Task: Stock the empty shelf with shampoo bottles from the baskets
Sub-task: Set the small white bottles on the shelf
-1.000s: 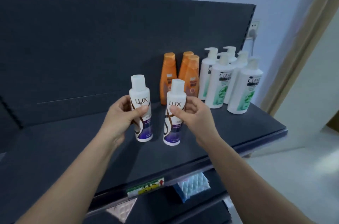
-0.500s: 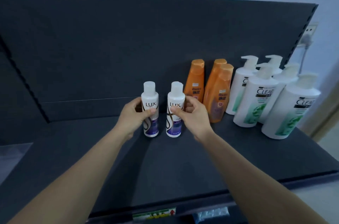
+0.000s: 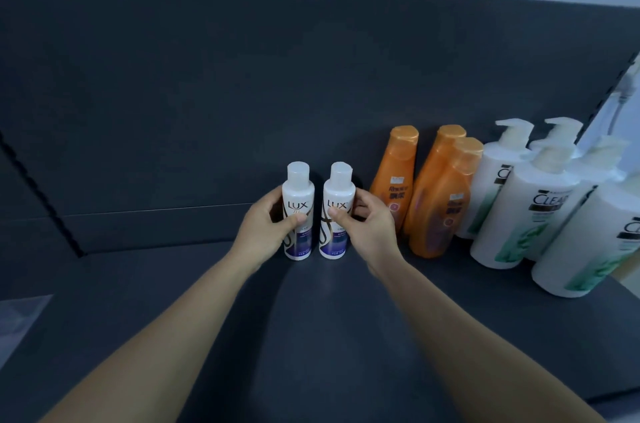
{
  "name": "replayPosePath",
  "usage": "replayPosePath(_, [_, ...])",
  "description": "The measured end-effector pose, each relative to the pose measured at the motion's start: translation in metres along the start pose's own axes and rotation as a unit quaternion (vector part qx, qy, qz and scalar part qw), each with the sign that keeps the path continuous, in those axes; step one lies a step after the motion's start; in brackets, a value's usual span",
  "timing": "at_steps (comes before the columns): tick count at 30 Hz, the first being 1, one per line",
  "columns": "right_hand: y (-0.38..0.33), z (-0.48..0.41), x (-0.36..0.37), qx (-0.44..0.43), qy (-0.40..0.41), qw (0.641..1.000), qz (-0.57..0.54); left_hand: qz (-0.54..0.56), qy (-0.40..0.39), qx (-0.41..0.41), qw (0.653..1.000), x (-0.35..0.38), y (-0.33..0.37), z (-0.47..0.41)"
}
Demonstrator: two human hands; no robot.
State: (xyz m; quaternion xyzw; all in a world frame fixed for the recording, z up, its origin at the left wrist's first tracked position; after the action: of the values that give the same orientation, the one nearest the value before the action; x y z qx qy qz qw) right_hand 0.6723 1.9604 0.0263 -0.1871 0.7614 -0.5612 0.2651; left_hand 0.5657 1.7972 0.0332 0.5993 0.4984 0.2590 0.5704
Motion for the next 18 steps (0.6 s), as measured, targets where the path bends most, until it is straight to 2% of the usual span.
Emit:
replayPosePath(3, [0.001, -0.003, 0.006, -0.015, -0.001, 1.0, 0.021, -0.083, 0.032, 0.03, 0.996, -0.005, 0.002, 0.0])
replayPosePath(7, [0.004, 0.002, 0.008, -0.054, -0.004, 0.995, 0.084, -0.09, 0.053, 0.034, 0.994, -0.005, -0.001, 0.003])
replayPosePath(12, [0.008, 0.003, 0.007, -0.042, 0.001, 0.994, 0.104, -0.149, 0.069, 0.07, 0.984, 0.001, 0.007, -0.003])
replayPosePath(18, [0.014, -0.003, 0.013, -0.049, 0.012, 0.993, 0.11, -0.129, 0.085, 0.061, 0.986, 0.0, 0.004, -0.002])
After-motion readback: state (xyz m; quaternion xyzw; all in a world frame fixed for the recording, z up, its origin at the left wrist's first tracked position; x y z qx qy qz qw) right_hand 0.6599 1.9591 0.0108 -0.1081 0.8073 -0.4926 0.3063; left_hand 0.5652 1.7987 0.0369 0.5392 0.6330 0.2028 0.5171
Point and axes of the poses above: each hand's wrist, its own z-axis away from the middle knuckle, its own x-axis out of the palm, y = z × x, the point moved 9 cm from there along -z, towards the middle knuckle, and after that the axes turned 8 degrees about y, right-handed, at the moved point
